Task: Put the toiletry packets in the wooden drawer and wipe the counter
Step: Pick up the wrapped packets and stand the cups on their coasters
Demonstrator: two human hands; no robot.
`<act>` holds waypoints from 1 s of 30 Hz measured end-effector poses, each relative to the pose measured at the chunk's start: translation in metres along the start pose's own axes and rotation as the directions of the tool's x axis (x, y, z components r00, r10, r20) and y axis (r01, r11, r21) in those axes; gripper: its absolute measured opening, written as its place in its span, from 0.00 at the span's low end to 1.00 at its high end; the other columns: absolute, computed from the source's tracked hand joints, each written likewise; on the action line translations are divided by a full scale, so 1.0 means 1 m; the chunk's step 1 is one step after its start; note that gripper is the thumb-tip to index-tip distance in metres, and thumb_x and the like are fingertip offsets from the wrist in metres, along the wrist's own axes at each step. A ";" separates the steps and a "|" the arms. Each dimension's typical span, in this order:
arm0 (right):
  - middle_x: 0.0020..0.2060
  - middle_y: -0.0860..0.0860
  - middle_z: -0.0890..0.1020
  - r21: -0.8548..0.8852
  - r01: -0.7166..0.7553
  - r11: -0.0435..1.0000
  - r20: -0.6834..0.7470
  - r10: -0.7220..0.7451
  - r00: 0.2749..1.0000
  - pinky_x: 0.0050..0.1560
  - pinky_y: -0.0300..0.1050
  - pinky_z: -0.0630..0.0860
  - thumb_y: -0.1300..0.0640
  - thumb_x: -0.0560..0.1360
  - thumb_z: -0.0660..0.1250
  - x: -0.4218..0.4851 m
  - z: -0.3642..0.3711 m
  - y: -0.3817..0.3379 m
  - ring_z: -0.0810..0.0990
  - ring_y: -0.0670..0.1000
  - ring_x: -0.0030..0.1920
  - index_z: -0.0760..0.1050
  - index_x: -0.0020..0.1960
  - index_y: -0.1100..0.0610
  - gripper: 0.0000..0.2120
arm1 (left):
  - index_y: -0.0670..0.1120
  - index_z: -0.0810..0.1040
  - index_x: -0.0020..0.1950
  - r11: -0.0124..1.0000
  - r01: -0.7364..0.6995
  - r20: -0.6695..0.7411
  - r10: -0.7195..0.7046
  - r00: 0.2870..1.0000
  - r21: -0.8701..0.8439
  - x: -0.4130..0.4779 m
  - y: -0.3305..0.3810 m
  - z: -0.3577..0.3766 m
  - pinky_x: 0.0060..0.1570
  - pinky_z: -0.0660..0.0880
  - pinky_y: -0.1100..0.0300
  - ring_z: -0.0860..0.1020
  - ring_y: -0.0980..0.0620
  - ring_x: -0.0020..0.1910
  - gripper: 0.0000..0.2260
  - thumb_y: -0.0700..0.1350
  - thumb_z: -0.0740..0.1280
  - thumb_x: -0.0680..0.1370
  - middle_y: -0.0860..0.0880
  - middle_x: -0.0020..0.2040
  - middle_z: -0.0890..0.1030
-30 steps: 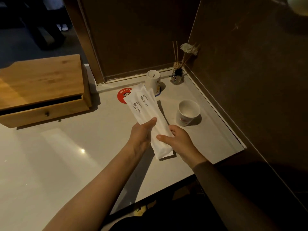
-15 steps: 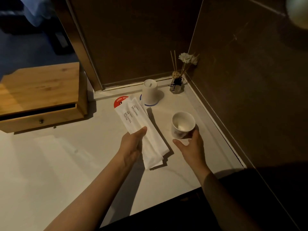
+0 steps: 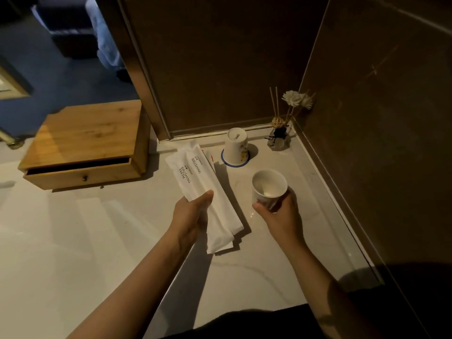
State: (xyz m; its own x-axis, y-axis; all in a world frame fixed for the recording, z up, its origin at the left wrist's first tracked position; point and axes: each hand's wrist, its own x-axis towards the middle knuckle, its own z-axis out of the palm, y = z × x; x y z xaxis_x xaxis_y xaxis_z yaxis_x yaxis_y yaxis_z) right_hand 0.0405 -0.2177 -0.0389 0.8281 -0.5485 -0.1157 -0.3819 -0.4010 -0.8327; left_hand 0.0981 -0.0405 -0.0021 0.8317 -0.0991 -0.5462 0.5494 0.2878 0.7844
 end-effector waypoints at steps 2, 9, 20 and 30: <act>0.61 0.50 0.75 0.008 0.048 0.999 0.063 -0.048 0.997 0.57 0.54 0.78 0.46 0.64 0.76 0.003 0.002 -0.010 0.76 0.53 0.61 0.64 0.66 0.49 0.35 | 0.50 0.72 0.57 1.000 -0.025 -0.032 0.025 0.999 0.008 0.000 0.003 -0.004 0.54 0.73 0.35 0.79 0.42 0.51 0.14 0.38 0.68 0.75 0.45 0.52 0.80; 0.64 0.43 0.73 0.006 0.098 0.995 0.439 -0.091 0.894 0.61 0.60 0.75 0.32 0.59 0.69 0.009 0.021 -0.047 0.74 0.50 0.64 0.63 0.64 0.38 0.36 | 0.51 0.73 0.55 0.992 -0.130 -0.206 0.125 0.971 -0.008 0.005 0.006 -0.013 0.50 0.76 0.41 0.80 0.41 0.54 0.14 0.40 0.70 0.73 0.48 0.50 0.80; 0.55 0.45 0.71 0.270 0.010 0.963 0.502 -0.150 0.852 0.29 0.19 0.69 0.59 0.73 0.69 0.036 0.027 -0.094 0.71 0.42 0.49 0.67 0.63 0.50 0.21 | 0.48 0.71 0.61 0.985 -0.145 -0.302 0.109 0.947 -0.098 0.006 0.010 -0.020 0.47 0.77 0.42 0.81 0.45 0.48 0.17 0.40 0.69 0.74 0.46 0.52 0.80; 0.64 0.55 0.71 -0.353 0.754 0.554 0.677 -0.406 0.615 0.64 0.56 0.69 0.56 0.69 0.73 0.121 0.069 -0.168 0.65 0.57 0.66 0.65 0.69 0.53 0.31 | 0.48 0.70 0.61 0.980 -0.179 -0.407 0.131 0.904 -0.082 0.001 0.012 -0.044 0.55 0.74 0.37 0.79 0.42 0.52 0.17 0.42 0.69 0.74 0.45 0.54 0.79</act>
State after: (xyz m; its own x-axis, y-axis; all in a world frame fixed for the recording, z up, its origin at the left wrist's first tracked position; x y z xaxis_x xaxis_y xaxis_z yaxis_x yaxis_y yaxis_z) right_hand 0.2330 -0.1656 0.0493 0.9415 0.3220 -0.0998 0.2682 -0.8947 -0.3572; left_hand 0.1019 0.0050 -0.0060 0.7914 0.3359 -0.5107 0.3831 0.3783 0.8427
